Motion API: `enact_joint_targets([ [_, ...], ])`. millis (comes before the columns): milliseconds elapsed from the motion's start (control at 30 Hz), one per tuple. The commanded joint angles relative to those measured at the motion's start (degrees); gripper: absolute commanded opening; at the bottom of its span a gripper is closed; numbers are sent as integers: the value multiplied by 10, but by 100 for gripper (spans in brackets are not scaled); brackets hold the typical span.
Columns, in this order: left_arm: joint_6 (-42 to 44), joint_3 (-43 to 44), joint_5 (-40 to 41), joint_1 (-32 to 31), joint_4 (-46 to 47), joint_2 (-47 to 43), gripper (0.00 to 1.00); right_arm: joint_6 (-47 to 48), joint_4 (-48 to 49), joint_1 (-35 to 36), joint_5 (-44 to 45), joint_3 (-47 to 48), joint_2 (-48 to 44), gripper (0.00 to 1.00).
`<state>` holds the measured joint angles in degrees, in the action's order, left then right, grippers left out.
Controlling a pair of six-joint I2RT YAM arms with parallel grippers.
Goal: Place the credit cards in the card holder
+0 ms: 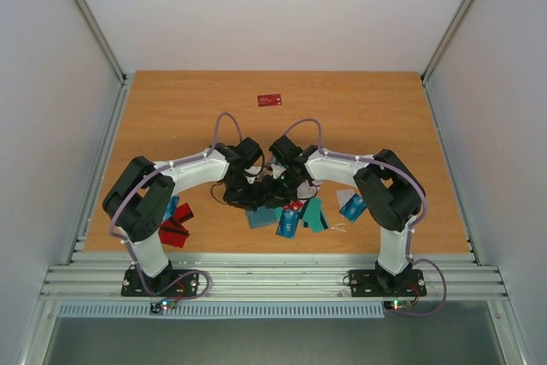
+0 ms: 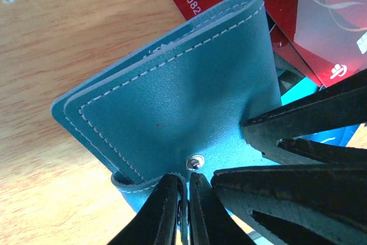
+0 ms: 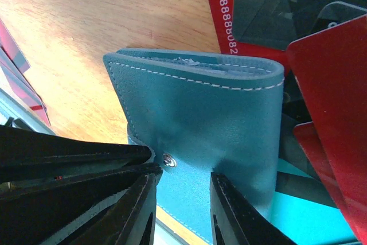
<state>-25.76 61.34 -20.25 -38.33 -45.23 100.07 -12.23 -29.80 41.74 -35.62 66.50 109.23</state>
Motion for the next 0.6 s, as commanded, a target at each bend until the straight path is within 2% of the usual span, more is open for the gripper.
enact_joint_targets([
  [0,-14,20,0,4,14,28,9,3,-14,2,30,-9,15,28],
  [133,-23,23,0,7,18,35,12,6,-5,2,21,-14,14,28],
  [267,-33,21,6,8,24,33,21,12,-2,3,16,-15,11,28],
  [367,-41,21,13,11,28,32,32,19,-1,2,14,-17,5,28],
  [567,-59,21,9,13,44,27,40,28,24,-1,-9,-36,-14,27],
])
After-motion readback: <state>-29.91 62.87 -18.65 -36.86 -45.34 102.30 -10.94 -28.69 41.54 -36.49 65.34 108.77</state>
